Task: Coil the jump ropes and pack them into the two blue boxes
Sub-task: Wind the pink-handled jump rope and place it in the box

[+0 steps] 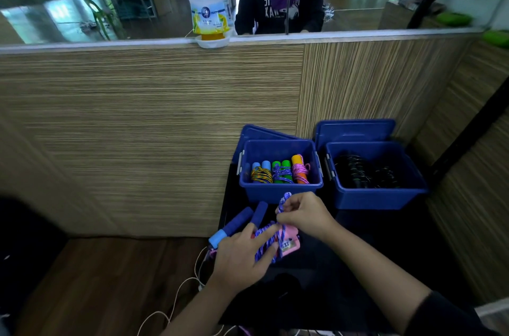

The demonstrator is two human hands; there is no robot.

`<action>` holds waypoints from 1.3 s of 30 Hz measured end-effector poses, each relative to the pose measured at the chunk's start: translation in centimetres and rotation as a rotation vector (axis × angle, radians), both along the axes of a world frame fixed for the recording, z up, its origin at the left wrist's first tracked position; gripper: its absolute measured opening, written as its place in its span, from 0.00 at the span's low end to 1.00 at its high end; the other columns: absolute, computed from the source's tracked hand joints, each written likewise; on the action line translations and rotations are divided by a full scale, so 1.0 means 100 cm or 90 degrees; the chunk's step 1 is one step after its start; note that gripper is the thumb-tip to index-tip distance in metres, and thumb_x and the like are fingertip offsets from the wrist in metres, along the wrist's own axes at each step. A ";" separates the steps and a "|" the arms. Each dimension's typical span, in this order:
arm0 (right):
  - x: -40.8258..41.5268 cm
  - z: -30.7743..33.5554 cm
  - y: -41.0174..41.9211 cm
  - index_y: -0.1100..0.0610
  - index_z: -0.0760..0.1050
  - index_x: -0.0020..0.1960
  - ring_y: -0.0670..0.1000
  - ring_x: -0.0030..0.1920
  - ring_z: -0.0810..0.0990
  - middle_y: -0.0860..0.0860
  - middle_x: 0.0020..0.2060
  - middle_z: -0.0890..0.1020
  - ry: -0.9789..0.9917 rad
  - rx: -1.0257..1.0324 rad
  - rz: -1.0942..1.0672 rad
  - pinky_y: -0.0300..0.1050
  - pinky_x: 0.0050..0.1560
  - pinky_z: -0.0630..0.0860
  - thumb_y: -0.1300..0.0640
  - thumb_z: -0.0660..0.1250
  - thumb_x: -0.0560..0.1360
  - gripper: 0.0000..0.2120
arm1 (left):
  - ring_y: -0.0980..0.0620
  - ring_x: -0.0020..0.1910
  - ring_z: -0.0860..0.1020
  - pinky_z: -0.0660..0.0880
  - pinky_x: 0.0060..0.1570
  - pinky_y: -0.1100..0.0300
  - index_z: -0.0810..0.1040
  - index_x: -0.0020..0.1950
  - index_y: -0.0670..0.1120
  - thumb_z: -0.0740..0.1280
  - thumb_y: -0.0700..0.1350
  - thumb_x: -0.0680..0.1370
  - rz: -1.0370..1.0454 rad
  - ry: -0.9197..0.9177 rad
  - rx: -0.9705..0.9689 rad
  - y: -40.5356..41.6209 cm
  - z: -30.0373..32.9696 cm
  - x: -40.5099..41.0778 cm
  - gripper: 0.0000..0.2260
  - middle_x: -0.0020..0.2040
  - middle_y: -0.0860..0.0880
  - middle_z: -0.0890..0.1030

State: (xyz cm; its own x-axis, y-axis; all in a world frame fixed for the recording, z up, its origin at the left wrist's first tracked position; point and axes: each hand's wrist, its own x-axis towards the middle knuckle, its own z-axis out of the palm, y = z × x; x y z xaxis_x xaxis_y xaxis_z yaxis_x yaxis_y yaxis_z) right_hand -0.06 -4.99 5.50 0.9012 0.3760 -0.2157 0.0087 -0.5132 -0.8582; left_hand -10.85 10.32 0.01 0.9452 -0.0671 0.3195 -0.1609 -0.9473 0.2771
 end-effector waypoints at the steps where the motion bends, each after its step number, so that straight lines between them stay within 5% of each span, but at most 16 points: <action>1: 0.000 -0.001 0.000 0.61 0.82 0.39 0.44 0.33 0.77 0.50 0.32 0.82 -0.004 -0.002 -0.005 0.40 0.37 0.75 0.61 0.74 0.63 0.06 | 0.59 0.31 0.75 0.67 0.26 0.64 0.72 0.66 0.64 0.55 0.64 0.78 0.023 0.022 -0.006 -0.002 0.001 0.000 0.18 0.40 0.56 0.74; 4: 0.001 -0.001 -0.001 0.59 0.81 0.43 0.47 0.36 0.81 0.52 0.35 0.84 -0.008 0.013 0.008 0.45 0.41 0.78 0.62 0.74 0.64 0.07 | 0.57 0.33 0.76 0.72 0.28 0.62 0.70 0.67 0.65 0.46 0.74 0.73 0.107 0.062 -0.016 -0.006 0.001 0.003 0.29 0.40 0.55 0.73; 7: 0.001 0.000 -0.003 0.57 0.74 0.47 0.45 0.33 0.78 0.52 0.34 0.83 -0.019 0.038 0.005 0.41 0.37 0.76 0.63 0.73 0.66 0.13 | 0.58 0.27 0.75 0.70 0.22 0.63 0.75 0.64 0.62 0.50 0.73 0.74 0.147 0.087 -0.011 -0.009 -0.001 0.006 0.27 0.36 0.55 0.74; 13: -0.006 -0.007 -0.002 0.56 0.69 0.48 0.44 0.29 0.72 0.56 0.33 0.80 -0.147 0.040 0.003 0.34 0.31 0.68 0.65 0.69 0.68 0.13 | 0.55 0.45 0.79 0.75 0.43 0.58 0.63 0.73 0.63 0.43 0.68 0.69 0.193 0.115 -0.066 -0.015 0.005 0.003 0.33 0.51 0.54 0.76; 16: -0.010 -0.011 0.001 0.55 0.69 0.52 0.44 0.29 0.69 0.50 0.32 0.75 -0.222 0.023 0.041 0.34 0.32 0.67 0.66 0.66 0.70 0.14 | 0.55 0.35 0.78 0.76 0.33 0.57 0.67 0.71 0.62 0.49 0.66 0.71 0.201 0.117 -0.071 -0.015 0.004 0.006 0.29 0.45 0.54 0.76; 19: -0.011 -0.011 0.001 0.53 0.70 0.54 0.48 0.32 0.75 0.53 0.35 0.77 -0.215 0.064 0.023 0.41 0.34 0.73 0.67 0.66 0.71 0.15 | 0.57 0.22 0.69 0.65 0.19 0.62 0.72 0.66 0.61 0.55 0.61 0.73 0.157 0.087 -0.016 -0.014 -0.003 0.007 0.22 0.37 0.54 0.74; 23: -0.007 -0.014 -0.004 0.51 0.74 0.52 0.50 0.41 0.82 0.54 0.40 0.82 -0.172 0.125 -0.031 0.38 0.36 0.77 0.69 0.66 0.69 0.17 | 0.55 0.38 0.76 0.71 0.36 0.60 0.58 0.73 0.68 0.42 0.66 0.71 0.152 0.118 -0.061 -0.015 0.009 0.003 0.30 0.48 0.54 0.73; 26: -0.003 -0.015 -0.007 0.47 0.75 0.50 0.49 0.43 0.83 0.51 0.43 0.84 -0.117 0.162 -0.041 0.41 0.44 0.80 0.69 0.68 0.68 0.19 | 0.56 0.45 0.76 0.70 0.42 0.62 0.56 0.73 0.67 0.39 0.67 0.68 0.173 0.103 -0.096 -0.017 0.011 0.000 0.33 0.52 0.55 0.73; 31: 0.011 -0.011 -0.022 0.62 0.76 0.46 0.54 0.35 0.82 0.59 0.44 0.82 0.034 0.300 -0.124 0.40 0.34 0.80 0.79 0.62 0.69 0.14 | 0.57 0.54 0.77 0.68 0.48 0.65 0.61 0.73 0.63 0.52 0.66 0.72 0.181 0.095 -0.154 -0.015 0.013 -0.008 0.29 0.58 0.57 0.77; 33: 0.016 -0.009 -0.030 0.61 0.77 0.46 0.55 0.41 0.84 0.57 0.47 0.82 0.072 0.324 -0.089 0.43 0.41 0.82 0.79 0.63 0.70 0.15 | 0.59 0.55 0.75 0.65 0.47 0.69 0.61 0.73 0.63 0.59 0.62 0.75 0.196 0.111 -0.189 -0.012 0.012 -0.008 0.26 0.59 0.58 0.77; 35: 0.016 -0.007 -0.031 0.55 0.78 0.47 0.52 0.48 0.83 0.52 0.48 0.83 -0.007 0.238 -0.031 0.42 0.48 0.79 0.74 0.65 0.72 0.15 | 0.60 0.55 0.75 0.67 0.48 0.68 0.61 0.73 0.64 0.61 0.60 0.76 0.202 0.120 -0.206 -0.008 0.010 -0.007 0.25 0.59 0.58 0.77; 39: -0.007 -0.001 -0.012 0.53 0.80 0.40 0.47 0.37 0.80 0.49 0.37 0.81 -0.235 0.111 -0.001 0.38 0.42 0.77 0.59 0.75 0.68 0.04 | 0.57 0.53 0.76 0.71 0.51 0.62 0.58 0.73 0.66 0.58 0.62 0.75 0.218 0.136 -0.130 -0.009 0.011 -0.005 0.26 0.56 0.56 0.76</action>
State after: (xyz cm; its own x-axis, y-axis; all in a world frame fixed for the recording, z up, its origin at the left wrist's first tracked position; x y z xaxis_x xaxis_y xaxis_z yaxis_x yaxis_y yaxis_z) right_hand -0.79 -6.23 5.40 0.9067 0.3772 0.1886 0.3315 -0.3611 -0.8716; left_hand -11.39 9.40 1.15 0.9479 0.3056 0.0896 0.2334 -0.8582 0.4572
